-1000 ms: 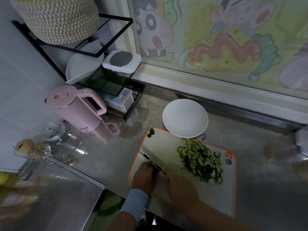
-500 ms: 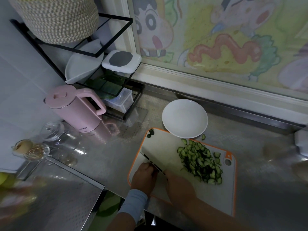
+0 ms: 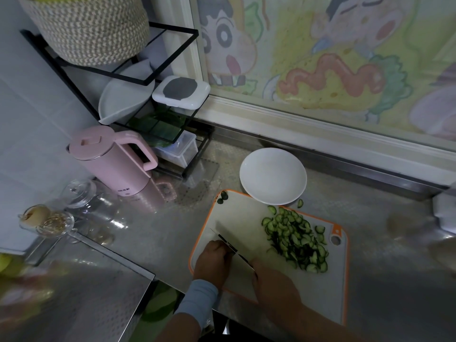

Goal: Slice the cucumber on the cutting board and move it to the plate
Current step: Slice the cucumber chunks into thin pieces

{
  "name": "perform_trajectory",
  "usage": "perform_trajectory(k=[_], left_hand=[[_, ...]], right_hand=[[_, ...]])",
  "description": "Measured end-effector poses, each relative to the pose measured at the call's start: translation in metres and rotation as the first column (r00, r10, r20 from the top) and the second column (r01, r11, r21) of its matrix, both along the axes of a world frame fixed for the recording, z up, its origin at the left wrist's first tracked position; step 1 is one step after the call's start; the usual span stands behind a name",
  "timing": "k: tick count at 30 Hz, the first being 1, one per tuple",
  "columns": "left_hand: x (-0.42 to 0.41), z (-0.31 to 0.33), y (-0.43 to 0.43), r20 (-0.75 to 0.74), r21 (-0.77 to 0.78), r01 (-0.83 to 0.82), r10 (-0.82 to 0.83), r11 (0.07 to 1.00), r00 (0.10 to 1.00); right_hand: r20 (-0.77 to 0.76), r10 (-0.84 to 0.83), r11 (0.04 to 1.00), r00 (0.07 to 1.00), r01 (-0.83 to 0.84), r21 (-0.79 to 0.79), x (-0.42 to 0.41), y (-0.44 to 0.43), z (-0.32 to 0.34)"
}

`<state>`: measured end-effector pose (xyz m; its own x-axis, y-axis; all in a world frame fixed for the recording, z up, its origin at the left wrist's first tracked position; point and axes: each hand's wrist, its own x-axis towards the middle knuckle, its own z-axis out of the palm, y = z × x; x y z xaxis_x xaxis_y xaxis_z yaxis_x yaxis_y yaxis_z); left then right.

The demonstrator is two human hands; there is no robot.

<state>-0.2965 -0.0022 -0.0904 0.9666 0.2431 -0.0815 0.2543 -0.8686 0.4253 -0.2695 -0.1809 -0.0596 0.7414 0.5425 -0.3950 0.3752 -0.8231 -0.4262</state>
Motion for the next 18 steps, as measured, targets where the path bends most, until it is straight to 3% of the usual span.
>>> perform_trajectory(k=[6, 11, 14, 18], left_hand=[[0.000, -0.001, 0.000, 0.087, 0.008, 0.062, -0.062, 0.998, 0.994], [0.002, 0.004, 0.001, 0.006, 0.003, 0.022, -0.022, 1.000, 1.000], [0.002, 0.008, -0.002, -0.041, 0.008, -0.036, 0.036, 0.999, 0.998], [0.000, 0.008, -0.005, -0.012, 0.006, -0.051, 0.051, 0.999, 0.999]], right_hand=[[0.023, 0.043, 0.997, 0.999, -0.042, -0.066, 0.007, 0.020, -0.011], [0.005, 0.008, 1.000, 1.000, -0.008, 0.011, 0.011, 0.026, -0.007], [0.019, 0.034, 0.999, 0.999, -0.033, -0.023, 0.006, 0.017, 0.000], [-0.010, 0.021, 0.999, 1.000, -0.021, 0.044, -0.002, 0.002, 0.013]])
